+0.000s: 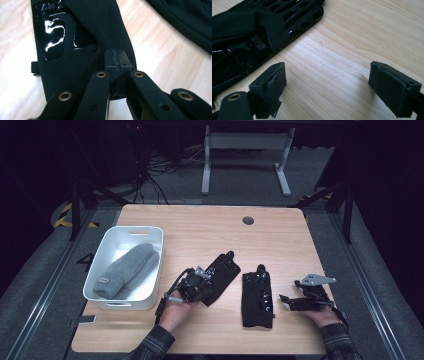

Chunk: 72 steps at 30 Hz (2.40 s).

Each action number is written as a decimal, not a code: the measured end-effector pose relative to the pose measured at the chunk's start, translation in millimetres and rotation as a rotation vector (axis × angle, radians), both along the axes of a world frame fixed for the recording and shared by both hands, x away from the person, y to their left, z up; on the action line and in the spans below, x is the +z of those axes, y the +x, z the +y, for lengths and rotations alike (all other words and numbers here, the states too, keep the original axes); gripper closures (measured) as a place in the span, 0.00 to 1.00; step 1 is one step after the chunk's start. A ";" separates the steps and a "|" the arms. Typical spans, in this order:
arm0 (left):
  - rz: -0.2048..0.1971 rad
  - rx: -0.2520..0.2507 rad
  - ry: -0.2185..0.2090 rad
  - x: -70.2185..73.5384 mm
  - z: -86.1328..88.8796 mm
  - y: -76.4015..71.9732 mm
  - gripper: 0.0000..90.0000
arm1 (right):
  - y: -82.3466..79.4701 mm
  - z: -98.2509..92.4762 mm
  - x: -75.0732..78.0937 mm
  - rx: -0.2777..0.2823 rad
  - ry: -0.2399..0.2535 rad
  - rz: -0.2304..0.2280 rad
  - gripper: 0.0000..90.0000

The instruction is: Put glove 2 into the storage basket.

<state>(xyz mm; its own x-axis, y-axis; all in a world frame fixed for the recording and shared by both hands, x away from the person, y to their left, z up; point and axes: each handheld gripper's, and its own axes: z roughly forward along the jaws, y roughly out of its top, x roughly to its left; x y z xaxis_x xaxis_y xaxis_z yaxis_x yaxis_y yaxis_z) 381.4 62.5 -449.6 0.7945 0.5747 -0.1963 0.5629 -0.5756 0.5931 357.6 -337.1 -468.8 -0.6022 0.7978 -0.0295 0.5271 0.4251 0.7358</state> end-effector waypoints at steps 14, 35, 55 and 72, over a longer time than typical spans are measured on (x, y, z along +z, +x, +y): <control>-0.058 0.042 -0.018 13.6 5.4 5.6 1.00 | 0.0 0.0 0.0 0.000 0.000 0.000 0.16; -0.043 0.037 0.056 -1.4 -1.6 13.7 1.00 | 0.0 0.0 0.0 0.000 0.000 0.000 0.16; -0.020 -0.057 0.013 -0.8 -11.6 -5.6 1.00 | 0.0 0.0 0.0 0.000 0.000 0.000 0.16; -0.053 0.104 -0.036 -8.8 2.1 19.9 0.71 | 0.0 0.0 0.1 -0.001 0.000 0.000 0.17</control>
<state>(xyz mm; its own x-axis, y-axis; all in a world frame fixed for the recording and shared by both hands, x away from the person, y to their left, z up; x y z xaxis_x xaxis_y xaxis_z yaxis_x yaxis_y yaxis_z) 401.3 64.7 -458.4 0.7408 0.6477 -0.1780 0.5859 -0.4936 0.6427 357.6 -337.1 -468.7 -0.6013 0.7985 -0.0292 0.5277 0.4243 0.7359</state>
